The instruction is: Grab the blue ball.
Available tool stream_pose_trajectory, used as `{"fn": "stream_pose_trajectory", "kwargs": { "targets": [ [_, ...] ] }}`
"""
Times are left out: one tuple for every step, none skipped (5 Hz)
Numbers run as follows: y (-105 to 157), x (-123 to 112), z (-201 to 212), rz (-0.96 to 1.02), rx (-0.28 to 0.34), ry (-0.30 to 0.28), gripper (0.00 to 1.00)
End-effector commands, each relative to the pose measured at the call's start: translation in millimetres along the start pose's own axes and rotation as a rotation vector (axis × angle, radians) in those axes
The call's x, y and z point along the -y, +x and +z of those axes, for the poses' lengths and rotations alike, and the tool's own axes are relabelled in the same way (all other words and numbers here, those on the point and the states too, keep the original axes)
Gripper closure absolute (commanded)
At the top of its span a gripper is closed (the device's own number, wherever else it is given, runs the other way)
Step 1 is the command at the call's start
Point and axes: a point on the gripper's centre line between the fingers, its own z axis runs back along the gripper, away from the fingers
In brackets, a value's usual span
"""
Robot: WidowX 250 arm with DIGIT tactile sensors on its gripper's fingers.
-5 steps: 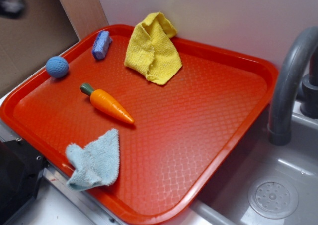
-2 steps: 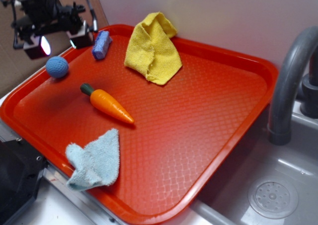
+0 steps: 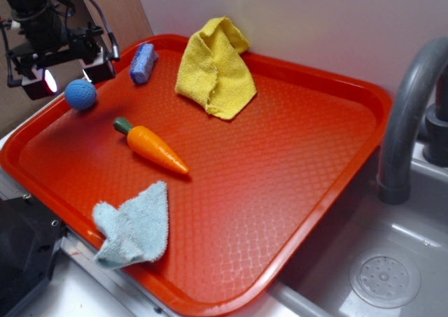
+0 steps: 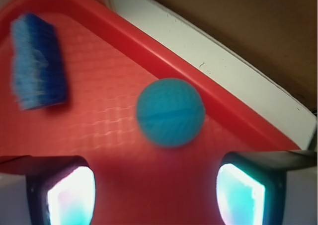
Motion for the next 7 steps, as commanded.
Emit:
{"fn": "stream_pose_trajectory", "kwargs": {
  "targets": [
    [37,-23,-11,-0.066,0.055,0.025,0.0],
    [43,-19,-13,-0.094,0.06,0.011,0.0],
    [40,-8,-21,-0.119,0.061,0.015,0.8],
    [31,-1,-18,-0.132,0.065,0.031,1.0],
    [29,-1,-16,-0.133,0.062,0.028,1.0],
    [22,3,-13,-0.153,0.055,0.021,1.0],
    [9,10,-5,-0.181,0.052,0.013,1.0]
  ]
}}
